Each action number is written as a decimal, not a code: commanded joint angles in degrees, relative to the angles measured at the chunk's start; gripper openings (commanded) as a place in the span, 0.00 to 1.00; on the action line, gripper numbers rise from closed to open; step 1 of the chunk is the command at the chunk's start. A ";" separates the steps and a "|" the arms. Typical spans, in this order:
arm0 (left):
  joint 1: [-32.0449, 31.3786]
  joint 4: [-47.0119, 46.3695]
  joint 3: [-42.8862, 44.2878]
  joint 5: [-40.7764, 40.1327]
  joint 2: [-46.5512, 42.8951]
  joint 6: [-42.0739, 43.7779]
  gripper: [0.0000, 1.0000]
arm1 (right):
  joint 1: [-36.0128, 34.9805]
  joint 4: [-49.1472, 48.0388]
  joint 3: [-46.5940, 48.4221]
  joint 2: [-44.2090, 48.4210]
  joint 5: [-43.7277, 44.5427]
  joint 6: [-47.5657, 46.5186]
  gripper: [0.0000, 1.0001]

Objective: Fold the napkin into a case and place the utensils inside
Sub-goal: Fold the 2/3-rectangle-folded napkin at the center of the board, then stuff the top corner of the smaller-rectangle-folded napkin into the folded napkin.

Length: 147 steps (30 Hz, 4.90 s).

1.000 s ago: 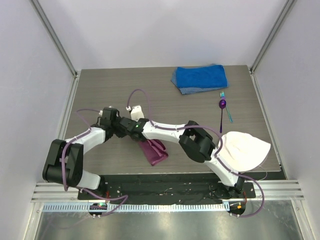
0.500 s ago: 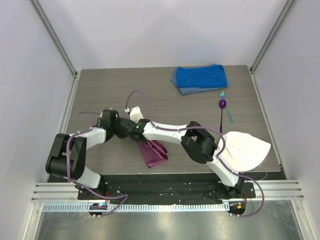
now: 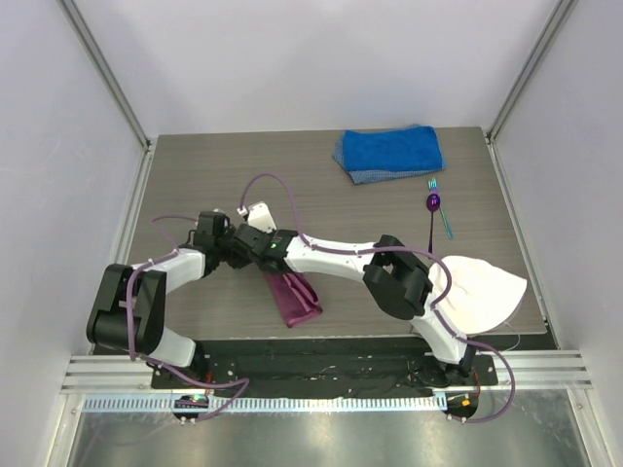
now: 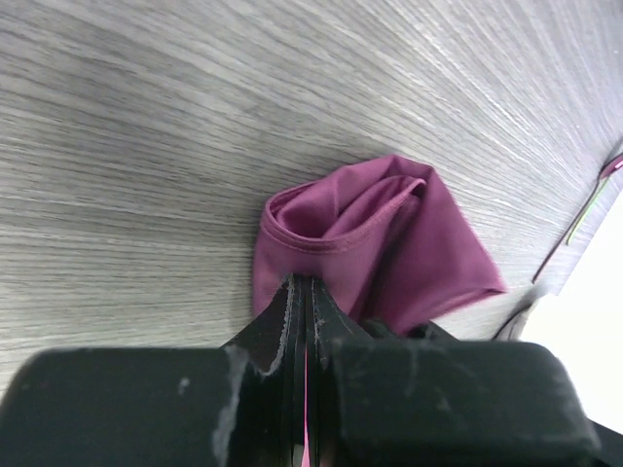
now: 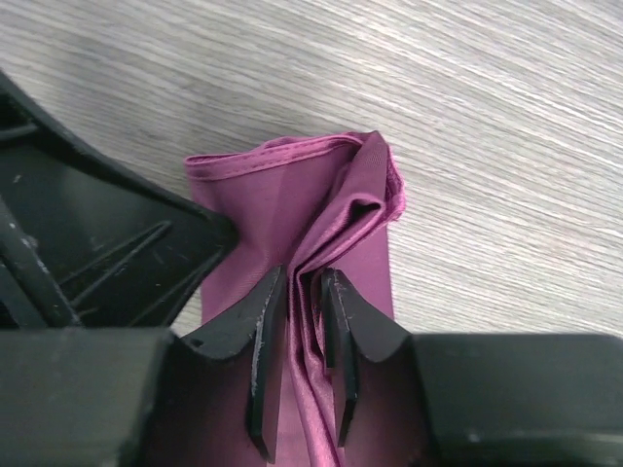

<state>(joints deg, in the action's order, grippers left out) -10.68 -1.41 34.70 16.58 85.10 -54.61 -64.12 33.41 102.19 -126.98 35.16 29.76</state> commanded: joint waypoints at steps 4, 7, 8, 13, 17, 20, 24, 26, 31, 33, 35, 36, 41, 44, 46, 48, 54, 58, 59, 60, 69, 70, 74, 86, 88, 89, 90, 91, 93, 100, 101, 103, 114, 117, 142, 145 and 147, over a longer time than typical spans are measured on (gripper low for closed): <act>0.48 0.01 1.43 1.96 -2.04 1.09 0.01 | 1.53 -5.36 -1.20 1.20 -7.00 1.52 0.28; 0.48 0.35 1.60 2.32 -2.22 1.35 0.02 | 2.68 -9.93 -5.94 2.69 -10.71 2.85 0.28; 0.48 0.79 1.51 2.23 -2.39 1.43 0.02 | 2.86 -12.12 -7.00 3.05 -11.25 2.68 0.28; 0.83 2.89 1.86 2.93 -5.20 2.05 0.05 | 3.74 -15.74 -12.27 4.46 -13.53 0.92 0.29; 0.92 4.66 2.39 4.68 -8.19 2.58 0.13 | 5.49 -23.88 -19.38 9.45 -20.19 1.00 0.31; 0.92 5.36 3.27 7.84 -9.42 2.58 0.15 | 6.55 -28.65 -23.96 11.66 -24.76 1.01 0.32; 0.92 5.02 3.97 10.22 -9.69 2.05 0.23 | 8.21 -31.03 -26.60 13.42 -28.91 0.65 0.36; 0.83 4.93 4.50 10.93 -8.64 2.23 0.27 | 8.92 -32.35 -27.92 13.69 -30.32 1.09 0.37; 0.39 4.93 5.91 11.72 -6.00 2.75 0.24 | 10.85 -37.79 -32.49 17.02 -34.45 2.06 0.42; 0.13 4.66 5.82 11.29 -6.00 2.58 0.21 | 11.64 -38.77 -34.16 17.90 -38.13 2.41 0.43; 0.13 4.49 5.73 10.84 -6.17 2.23 0.21 | 12.52 -40.26 -35.74 19.31 -39.20 2.41 0.45; 0.04 4.40 5.82 10.76 -6.35 2.05 0.21 | 12.70 -40.79 -36.18 19.66 -39.63 2.67 0.48; 0.04 4.57 5.91 10.40 -7.23 1.44 0.20 | 14.19 -43.25 -37.24 20.19 -44.56 3.90 0.50; -0.05 4.75 5.91 10.49 -7.93 1.35 0.20 | 14.72 -44.39 -38.38 21.24 -45.08 4.87 0.49; -0.05 4.84 6.17 10.66 -8.11 1.35 0.21 | 15.16 -45.53 -39.26 21.77 -45.70 5.48 0.49; -0.31 5.10 6.52 11.02 -7.85 1.52 0.25 | 15.86 -46.32 -39.35 21.25 -47.28 5.75 0.47; -1.63 5.45 7.40 9.88 -6.26 1.79 0.31 | 16.30 -50.79 -39.26 18.44 -50.27 6.72 0.41; -1.63 5.54 7.92 9.35 -5.82 1.44 0.29 | 16.48 -51.95 -37.33 14.83 -53.17 8.03 0.38; -1.63 5.71 8.19 9.35 -5.47 1.52 0.28 | 16.57 -53.78 -37.76 14.66 -53.26 8.90 0.38; -1.71 5.80 8.54 9.26 -5.21 1.70 0.28 | 16.83 -54.84 -38.38 14.65 -53.70 9.17 0.38; -4.09 5.89 11.27 9.26 -2.05 1.17 0.20 | 17.89 -58.72 -40.84 12.81 -56.25 10.32 0.32; -4.70 5.81 11.44 8.65 -1.52 1.17 0.19 | 17.97 -58.81 -41.02 12.63 -56.60 10.49 0.29; -4.97 5.72 11.88 7.77 0.50 1.17 0.17 | 18.24 -60.65 -42.07 12.54 -57.39 11.28 0.10; -5.32 4.31 12.85 7.42 4.02 0.91 0.15 | 18.41 -60.22 -41.99 12.81 -57.57 11.02 0.06; -5.32 6.49 13.20 6.28 4.81 1.87 0.15 | 18.41 -59.78 -41.81 13.42 -57.48 11.02 0.06; -5.32 7.46 13.81 5.49 5.07 2.75 0.14 | 18.41 -58.99 -41.72 13.68 -57.48 11.02 0.06; -5.32 8.43 13.90 3.13 5.42 3.45 0.14 | 18.41 -58.20 -41.55 14.03 -57.31 10.67 0.08; -5.32 9.75 14.08 1.89 5.51 5.11 0.14 | 18.41 -56.89 -41.37 15.17 -56.44 10.41 0.10; -5.23 12.21 14.52 -0.31 6.13 6.53 0.12 | 18.42 -53.72 -41.02 16.32 -56.16 10.06 0.14; -4.35 13.98 13.55 -4.45 6.75 9.70 0.09 | 20.52 -46.08 -43.65 22.91 -55.99 9.10 0.27; -4.35 13.98 13.64 -4.45 6.66 9.87 0.08 | 20.96 -45.28 -44.00 24.31 -56.25 8.74 0.29; -4.35 14.15 13.64 -4.71 6.66 9.87 0.08 | 21.05 -43.00 -45.23 25.81 -56.08 7.34 0.30; -4.26 13.54 12.59 -5.68 6.13 9.26 0.07 | 16.93 -45.70 -57.10 32.41 -55.90 9.79 0.31; -4.26 13.36 12.32 -5.85 6.22 9.17 0.07 | 15.17 -49.83 -60.44 32.32 -55.73 12.15 0.29; -3.83 13.45 13.12 -0.58 3.14 7.76 0.10 | 13.40 -33.14 -33.21 23.54 -44.12 -10.07 0.51; -3.30 13.19 12.85 -0.49 3.23 7.85 0.10 | 13.49 -35.86 -30.48 19.77 -45.96 -10.86 0.52; -2.86 13.10 12.68 -0.50 3.06 7.76 0.10 | 13.58 -37.27 -29.69 18.18 -46.75 -11.30 0.52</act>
<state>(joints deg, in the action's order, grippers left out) -14.59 12.36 47.42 15.22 89.36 -46.46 -50.52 -0.14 69.49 -105.86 -10.15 21.52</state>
